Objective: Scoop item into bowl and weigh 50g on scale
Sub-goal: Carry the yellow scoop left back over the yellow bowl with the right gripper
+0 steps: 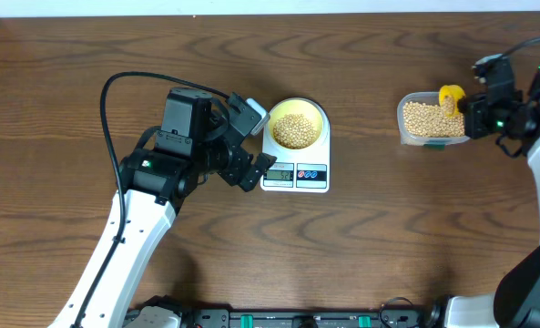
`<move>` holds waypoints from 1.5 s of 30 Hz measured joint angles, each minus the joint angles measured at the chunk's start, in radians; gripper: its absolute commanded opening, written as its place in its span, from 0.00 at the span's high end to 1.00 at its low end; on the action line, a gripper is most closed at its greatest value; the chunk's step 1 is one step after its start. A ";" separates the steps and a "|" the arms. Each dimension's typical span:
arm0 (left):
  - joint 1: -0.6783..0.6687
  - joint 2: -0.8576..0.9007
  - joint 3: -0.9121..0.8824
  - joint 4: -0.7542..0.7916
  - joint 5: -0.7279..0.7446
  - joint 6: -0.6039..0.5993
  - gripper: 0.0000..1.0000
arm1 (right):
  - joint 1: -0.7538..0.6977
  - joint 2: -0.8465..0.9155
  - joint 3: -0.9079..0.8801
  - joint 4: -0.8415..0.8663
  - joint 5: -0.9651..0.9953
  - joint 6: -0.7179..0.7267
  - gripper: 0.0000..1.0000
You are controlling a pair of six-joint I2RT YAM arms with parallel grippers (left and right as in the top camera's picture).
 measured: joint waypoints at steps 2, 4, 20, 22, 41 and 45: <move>0.000 0.000 0.000 0.000 0.000 0.000 0.02 | 0.038 0.000 0.000 0.000 0.063 -0.008 0.99; 0.000 0.000 0.000 0.000 0.000 0.000 0.02 | 0.065 0.000 0.000 0.000 0.105 -0.011 0.99; 0.000 0.000 0.000 0.000 0.000 0.000 0.02 | 0.111 -0.036 0.000 0.078 0.235 0.060 0.99; 0.000 0.000 0.000 0.000 0.000 0.000 0.02 | 0.111 -0.072 0.000 0.092 0.195 0.068 0.99; 0.000 0.000 0.000 0.000 0.000 0.000 0.02 | 0.431 -0.097 0.000 0.410 -0.182 0.100 0.99; 0.000 0.000 0.000 0.000 0.000 0.000 0.02 | 0.503 -0.026 0.000 0.422 -0.161 0.100 0.99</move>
